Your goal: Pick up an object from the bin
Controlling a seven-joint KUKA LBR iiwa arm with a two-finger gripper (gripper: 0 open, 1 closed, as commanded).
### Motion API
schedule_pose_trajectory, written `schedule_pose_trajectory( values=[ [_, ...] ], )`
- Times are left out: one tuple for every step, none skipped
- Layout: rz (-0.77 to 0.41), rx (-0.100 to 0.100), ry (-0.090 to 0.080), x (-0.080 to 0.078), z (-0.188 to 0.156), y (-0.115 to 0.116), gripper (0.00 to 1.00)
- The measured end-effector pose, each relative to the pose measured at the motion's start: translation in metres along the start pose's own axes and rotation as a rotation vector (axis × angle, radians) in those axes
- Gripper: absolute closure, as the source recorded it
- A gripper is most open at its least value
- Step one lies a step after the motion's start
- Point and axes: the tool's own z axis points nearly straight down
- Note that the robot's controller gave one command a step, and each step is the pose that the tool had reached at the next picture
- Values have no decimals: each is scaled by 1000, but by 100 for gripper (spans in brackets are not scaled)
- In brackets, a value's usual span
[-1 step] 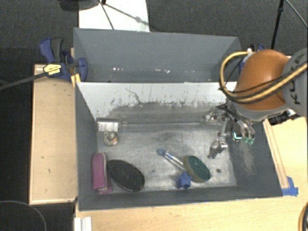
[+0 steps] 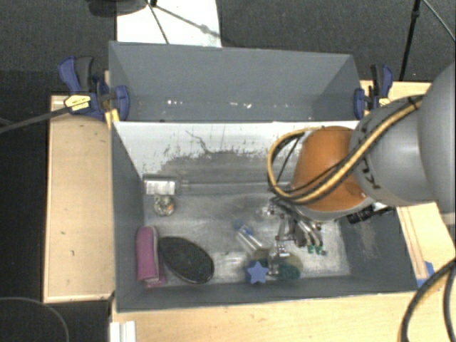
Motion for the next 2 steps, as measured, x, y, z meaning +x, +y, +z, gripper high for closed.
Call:
schedule_pose_trajectory(
  values=[
    [1,-1,-11,-3,-3,-1,100],
    [-43,2,-24,3,-174,-23,100]
  ],
)
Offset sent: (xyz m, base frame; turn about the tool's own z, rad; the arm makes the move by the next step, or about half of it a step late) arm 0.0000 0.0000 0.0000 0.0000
